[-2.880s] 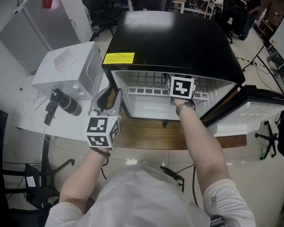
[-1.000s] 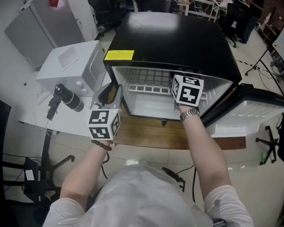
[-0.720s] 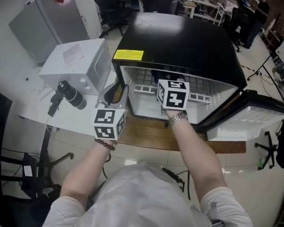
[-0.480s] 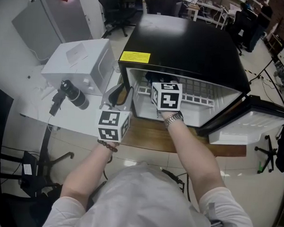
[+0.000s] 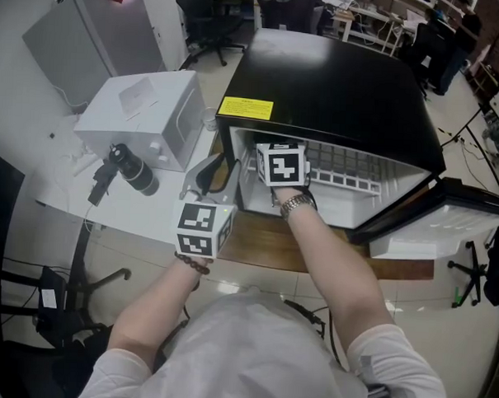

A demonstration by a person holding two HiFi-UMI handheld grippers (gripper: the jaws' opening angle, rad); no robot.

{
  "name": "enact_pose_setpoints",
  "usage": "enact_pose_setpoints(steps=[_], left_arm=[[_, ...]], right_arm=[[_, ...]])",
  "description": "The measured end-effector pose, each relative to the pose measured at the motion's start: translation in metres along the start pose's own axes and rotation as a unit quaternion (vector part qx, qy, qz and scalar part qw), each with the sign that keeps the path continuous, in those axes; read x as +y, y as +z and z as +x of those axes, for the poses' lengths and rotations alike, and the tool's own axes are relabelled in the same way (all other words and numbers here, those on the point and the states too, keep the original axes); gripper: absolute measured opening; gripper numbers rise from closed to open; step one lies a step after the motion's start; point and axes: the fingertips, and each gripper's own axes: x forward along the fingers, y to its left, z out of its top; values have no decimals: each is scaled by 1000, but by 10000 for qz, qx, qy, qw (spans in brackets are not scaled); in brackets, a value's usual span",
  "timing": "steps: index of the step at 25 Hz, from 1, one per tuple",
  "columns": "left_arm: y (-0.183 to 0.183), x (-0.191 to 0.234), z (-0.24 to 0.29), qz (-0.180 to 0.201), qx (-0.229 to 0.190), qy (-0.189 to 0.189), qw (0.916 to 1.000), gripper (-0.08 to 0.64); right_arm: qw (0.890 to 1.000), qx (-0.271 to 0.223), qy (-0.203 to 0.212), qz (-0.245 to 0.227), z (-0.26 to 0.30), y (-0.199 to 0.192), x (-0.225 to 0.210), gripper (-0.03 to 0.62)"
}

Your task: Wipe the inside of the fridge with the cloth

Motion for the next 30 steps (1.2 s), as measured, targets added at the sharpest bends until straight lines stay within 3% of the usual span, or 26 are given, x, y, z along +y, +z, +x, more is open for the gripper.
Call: enact_pose_setpoints(steps=[5, 18, 30], left_arm=[[1, 0, 0, -16, -17, -12, 10000, 109], [0, 1, 0, -38, -31, 75, 10000, 109], [1, 1, 1, -96, -37, 189, 9998, 109]], right_arm=[[9992, 395, -91, -36, 3, -12, -2, 98], [9970, 327, -641, -273, -17, -15, -46, 95], [9953, 325, -910, -99, -38, -24, -90, 94]])
